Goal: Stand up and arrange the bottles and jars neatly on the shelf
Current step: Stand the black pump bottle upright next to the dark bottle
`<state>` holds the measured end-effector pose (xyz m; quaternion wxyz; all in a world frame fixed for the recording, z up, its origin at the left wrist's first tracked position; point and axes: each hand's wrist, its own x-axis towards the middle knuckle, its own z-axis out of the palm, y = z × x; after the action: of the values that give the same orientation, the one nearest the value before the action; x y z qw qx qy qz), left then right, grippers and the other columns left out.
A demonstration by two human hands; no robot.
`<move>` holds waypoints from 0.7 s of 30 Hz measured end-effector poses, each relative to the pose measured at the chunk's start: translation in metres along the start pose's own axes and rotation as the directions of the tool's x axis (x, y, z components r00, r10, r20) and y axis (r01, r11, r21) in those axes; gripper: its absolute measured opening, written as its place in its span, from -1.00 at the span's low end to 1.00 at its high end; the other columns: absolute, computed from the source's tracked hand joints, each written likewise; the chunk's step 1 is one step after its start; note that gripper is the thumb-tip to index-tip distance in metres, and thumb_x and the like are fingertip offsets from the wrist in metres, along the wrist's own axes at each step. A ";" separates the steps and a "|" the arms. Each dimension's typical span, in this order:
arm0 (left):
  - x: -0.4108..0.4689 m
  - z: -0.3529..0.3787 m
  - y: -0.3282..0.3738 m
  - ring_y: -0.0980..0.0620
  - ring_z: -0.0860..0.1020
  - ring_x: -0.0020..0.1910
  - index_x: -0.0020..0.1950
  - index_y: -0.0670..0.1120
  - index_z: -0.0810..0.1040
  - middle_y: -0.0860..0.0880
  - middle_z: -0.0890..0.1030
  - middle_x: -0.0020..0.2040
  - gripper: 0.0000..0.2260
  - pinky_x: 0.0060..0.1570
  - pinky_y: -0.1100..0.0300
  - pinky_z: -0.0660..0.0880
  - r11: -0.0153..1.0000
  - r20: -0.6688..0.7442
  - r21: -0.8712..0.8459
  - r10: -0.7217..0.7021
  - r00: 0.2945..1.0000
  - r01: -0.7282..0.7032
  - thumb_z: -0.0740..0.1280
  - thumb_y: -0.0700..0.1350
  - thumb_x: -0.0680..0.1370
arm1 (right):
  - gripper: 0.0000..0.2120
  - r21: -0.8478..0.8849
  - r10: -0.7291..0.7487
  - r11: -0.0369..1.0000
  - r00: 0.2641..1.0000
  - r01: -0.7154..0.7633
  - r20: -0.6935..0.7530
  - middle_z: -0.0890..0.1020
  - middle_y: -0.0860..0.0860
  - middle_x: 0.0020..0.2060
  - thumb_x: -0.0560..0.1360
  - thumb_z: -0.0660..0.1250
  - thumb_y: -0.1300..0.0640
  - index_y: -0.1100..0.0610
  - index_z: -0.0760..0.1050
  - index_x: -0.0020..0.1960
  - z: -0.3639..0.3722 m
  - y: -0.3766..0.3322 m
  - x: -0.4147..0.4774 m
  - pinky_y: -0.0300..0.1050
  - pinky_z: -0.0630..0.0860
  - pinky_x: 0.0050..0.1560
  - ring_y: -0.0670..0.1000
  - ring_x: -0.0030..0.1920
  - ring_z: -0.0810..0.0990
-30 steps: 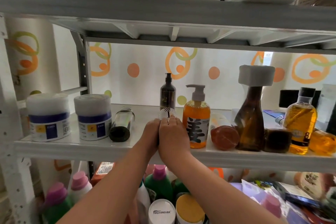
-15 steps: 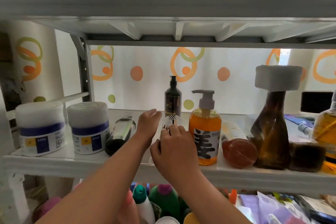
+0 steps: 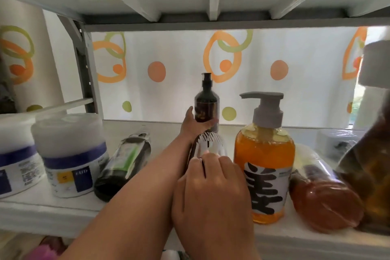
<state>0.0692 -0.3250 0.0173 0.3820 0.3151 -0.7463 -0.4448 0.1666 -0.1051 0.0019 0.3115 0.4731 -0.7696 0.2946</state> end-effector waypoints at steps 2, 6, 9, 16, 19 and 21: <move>0.007 0.005 -0.003 -0.14 0.46 0.29 0.38 -0.11 0.28 -0.12 0.50 0.29 -0.30 0.31 0.02 0.37 0.999 0.000 0.040 0.027 1.000 -0.027 0.52 0.01 0.35 | -0.77 -0.016 0.002 1.000 1.000 -0.002 -0.023 0.69 0.10 -0.18 0.34 0.27 0.06 0.14 0.65 -0.16 0.002 -0.001 0.000 -0.07 0.58 -0.12 0.08 -0.17 0.64; 0.014 0.008 -0.002 -0.10 0.49 0.24 0.34 -0.14 0.34 -0.10 0.53 0.27 -0.34 0.18 0.16 0.38 0.981 -0.082 0.190 0.056 0.995 -0.039 0.49 0.08 0.36 | -0.64 -0.038 0.003 0.999 0.999 -0.005 -0.037 0.69 0.12 -0.17 0.40 0.09 0.05 0.15 0.64 -0.16 0.004 -0.002 0.000 -0.06 0.58 -0.11 0.09 -0.17 0.65; 0.010 0.004 0.000 -0.10 0.50 0.23 0.33 -0.16 0.34 -0.10 0.53 0.26 -0.34 0.14 0.17 0.39 0.978 -0.100 0.204 0.060 0.993 -0.039 0.50 0.08 0.36 | -0.67 -0.071 -0.007 0.997 1.000 0.005 -0.027 0.68 0.13 -0.16 0.39 0.12 0.08 0.16 0.64 -0.15 0.003 -0.002 -0.001 -0.06 0.57 -0.11 0.10 -0.16 0.64; -0.031 -0.023 0.000 -0.13 0.52 0.15 0.30 -0.13 0.35 -0.12 0.56 0.17 -0.44 0.03 0.16 0.39 0.988 -0.267 0.155 0.029 0.963 0.014 0.46 0.03 0.40 | -0.81 -0.116 -0.013 0.993 0.999 0.019 0.051 0.67 0.14 -0.28 0.24 0.47 0.09 0.19 0.63 -0.24 -0.005 -0.004 -0.001 -0.10 0.57 -0.25 0.10 -0.26 0.64; -0.053 -0.033 0.005 -0.15 0.52 0.14 0.30 -0.13 0.32 -0.13 0.55 0.17 -0.44 0.07 0.12 0.41 0.983 -0.271 0.181 0.012 0.963 0.038 0.43 0.06 0.42 | -0.81 -0.135 -0.015 0.991 0.997 0.026 0.079 0.67 0.13 -0.30 0.25 0.48 0.07 0.18 0.63 -0.24 -0.007 -0.006 0.000 -0.12 0.57 -0.27 0.08 -0.28 0.63; -0.069 -0.035 0.008 -0.16 0.53 0.12 0.30 -0.12 0.30 -0.14 0.55 0.16 -0.43 0.08 0.09 0.44 0.978 -0.260 0.205 0.014 0.966 0.041 0.43 0.08 0.42 | -0.84 -0.130 -0.010 0.991 0.996 0.022 0.090 0.66 0.12 -0.31 0.26 0.47 0.09 0.17 0.61 -0.24 -0.009 -0.007 0.000 -0.11 0.56 -0.29 0.08 -0.30 0.62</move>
<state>0.1334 -0.2807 0.0150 0.4382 0.4142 -0.7300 -0.3217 0.1747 -0.1006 0.0085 0.3093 0.4705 -0.7967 0.2197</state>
